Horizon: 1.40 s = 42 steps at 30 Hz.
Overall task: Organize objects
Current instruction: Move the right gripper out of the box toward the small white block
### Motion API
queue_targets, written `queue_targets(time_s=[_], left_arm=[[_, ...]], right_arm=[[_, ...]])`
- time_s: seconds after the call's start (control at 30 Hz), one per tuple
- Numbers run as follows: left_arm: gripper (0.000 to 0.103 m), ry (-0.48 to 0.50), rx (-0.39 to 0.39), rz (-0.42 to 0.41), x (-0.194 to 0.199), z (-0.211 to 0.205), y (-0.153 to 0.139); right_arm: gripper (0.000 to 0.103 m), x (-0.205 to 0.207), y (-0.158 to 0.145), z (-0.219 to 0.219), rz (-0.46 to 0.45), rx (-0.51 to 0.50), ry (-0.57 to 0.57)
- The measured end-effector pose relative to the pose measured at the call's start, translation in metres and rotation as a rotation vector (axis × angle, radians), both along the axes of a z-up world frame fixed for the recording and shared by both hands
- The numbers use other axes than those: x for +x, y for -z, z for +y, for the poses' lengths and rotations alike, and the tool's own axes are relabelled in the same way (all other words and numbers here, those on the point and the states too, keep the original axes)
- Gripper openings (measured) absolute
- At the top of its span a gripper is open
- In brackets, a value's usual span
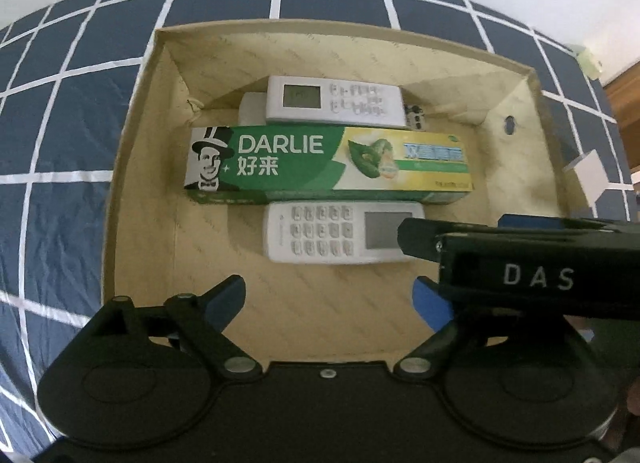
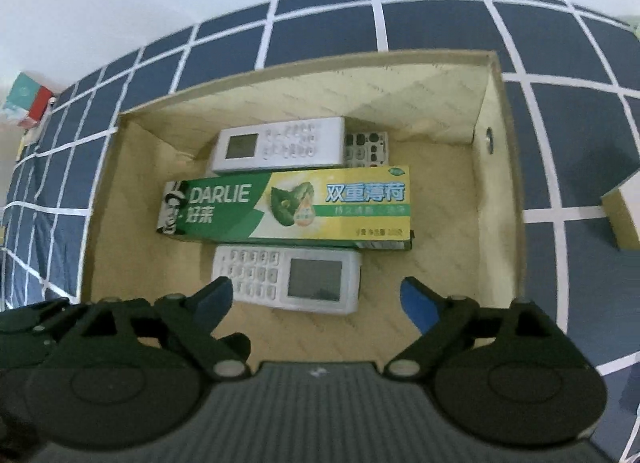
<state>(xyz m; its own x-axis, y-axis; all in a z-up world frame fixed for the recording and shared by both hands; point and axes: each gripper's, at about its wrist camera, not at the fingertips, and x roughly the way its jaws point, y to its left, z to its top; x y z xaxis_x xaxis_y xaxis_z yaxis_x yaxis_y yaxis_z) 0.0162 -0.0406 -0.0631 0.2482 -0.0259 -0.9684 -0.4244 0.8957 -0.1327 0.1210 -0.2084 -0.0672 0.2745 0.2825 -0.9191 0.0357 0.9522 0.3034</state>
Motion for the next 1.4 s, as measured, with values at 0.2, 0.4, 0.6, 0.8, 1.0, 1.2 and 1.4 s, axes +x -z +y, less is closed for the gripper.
queue_targets(time_s=[0.2,0.4,0.6,0.8,1.0,1.2,1.4], left_arm=[[0.1,-0.033,0.047,-0.042,-0.015,-0.023,-0.027],[0.103,-0.052,0.079,-0.066,-0.034,-0.05,-0.049],[0.103,-0.091,0.103,-0.066,-0.051,-0.076,-0.062],[0.103,-0.108,0.096,-0.068,-0.059,-0.107,-0.07],[0.103,-0.122,0.108,-0.068,-0.054,-0.144,-0.076],[0.103,-0.148,0.099,-0.07,-0.037,-0.182,-0.076],[0.103,-0.147,0.094,-0.062,-0.012,-0.225,-0.07]], right_arm=[[0.1,-0.023,-0.03,-0.007,-0.059,0.009,-0.002],[0.103,-0.049,-0.057,-0.023,-0.113,0.013,-0.006],[0.103,-0.074,-0.075,-0.046,-0.141,0.008,-0.001],[0.103,-0.093,-0.085,-0.074,-0.161,0.015,0.004],[0.103,-0.105,-0.087,-0.11,-0.166,0.018,-0.002],[0.103,-0.115,-0.089,-0.157,-0.165,0.015,-0.005],[0.103,-0.121,-0.09,-0.215,-0.161,0.002,0.009]])
